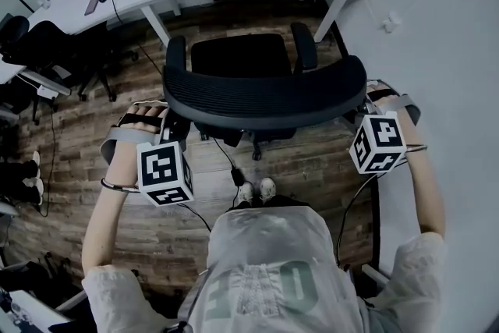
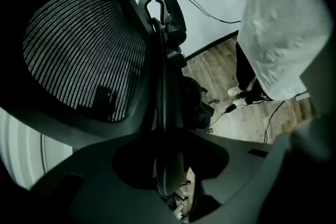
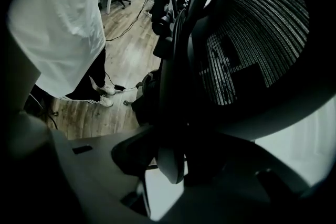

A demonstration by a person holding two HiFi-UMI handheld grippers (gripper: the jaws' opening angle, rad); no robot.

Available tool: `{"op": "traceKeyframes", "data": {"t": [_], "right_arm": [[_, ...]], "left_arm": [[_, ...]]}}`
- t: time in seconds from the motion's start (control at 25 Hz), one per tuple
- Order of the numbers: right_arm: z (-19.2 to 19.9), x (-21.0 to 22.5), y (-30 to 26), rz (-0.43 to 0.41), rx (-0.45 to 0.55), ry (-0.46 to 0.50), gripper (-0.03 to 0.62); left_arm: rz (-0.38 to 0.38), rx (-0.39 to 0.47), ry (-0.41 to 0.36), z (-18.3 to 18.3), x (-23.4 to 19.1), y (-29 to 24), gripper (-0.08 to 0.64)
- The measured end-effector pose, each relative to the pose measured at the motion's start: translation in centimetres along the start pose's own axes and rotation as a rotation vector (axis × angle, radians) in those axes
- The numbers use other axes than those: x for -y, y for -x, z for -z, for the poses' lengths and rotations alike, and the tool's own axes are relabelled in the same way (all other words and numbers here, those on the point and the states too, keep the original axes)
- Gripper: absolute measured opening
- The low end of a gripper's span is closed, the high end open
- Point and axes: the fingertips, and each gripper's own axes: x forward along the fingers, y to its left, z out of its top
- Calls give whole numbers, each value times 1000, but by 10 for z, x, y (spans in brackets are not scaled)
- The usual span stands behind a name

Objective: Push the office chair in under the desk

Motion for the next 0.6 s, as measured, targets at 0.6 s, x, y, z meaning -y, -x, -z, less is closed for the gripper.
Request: {"op": "traceKeyframes", "data": {"t": [0.6], "right_arm": [[10, 74, -52, 23, -21, -37, 140]], "left_arm": [[-45, -29, 6, 25, -75, -60, 147]]}}
